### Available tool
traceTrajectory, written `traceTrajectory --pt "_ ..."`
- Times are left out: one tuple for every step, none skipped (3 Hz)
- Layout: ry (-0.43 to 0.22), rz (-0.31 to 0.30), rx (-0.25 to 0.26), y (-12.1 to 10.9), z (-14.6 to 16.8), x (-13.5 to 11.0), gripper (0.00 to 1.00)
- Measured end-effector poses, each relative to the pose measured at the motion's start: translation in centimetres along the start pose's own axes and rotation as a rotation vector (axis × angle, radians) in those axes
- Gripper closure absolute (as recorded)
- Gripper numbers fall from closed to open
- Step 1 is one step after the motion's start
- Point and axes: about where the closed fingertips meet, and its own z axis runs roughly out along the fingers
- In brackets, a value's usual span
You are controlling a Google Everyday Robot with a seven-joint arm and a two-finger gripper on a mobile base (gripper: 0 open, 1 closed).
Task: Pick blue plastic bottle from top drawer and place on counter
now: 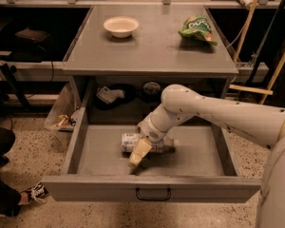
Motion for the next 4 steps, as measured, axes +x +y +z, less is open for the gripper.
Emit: traceTrajectory --pt "0.0 0.001 -0.002 0.02 0.1 0.05 0.19" --pt "0.0 0.001 -0.002 0.02 0.1 0.05 0.42" --pt "0.0 0.001 -0.002 0.02 0.09 0.04 0.65" --pt "0.0 0.001 -0.002 0.13 -0.49 -0.35 0.88"
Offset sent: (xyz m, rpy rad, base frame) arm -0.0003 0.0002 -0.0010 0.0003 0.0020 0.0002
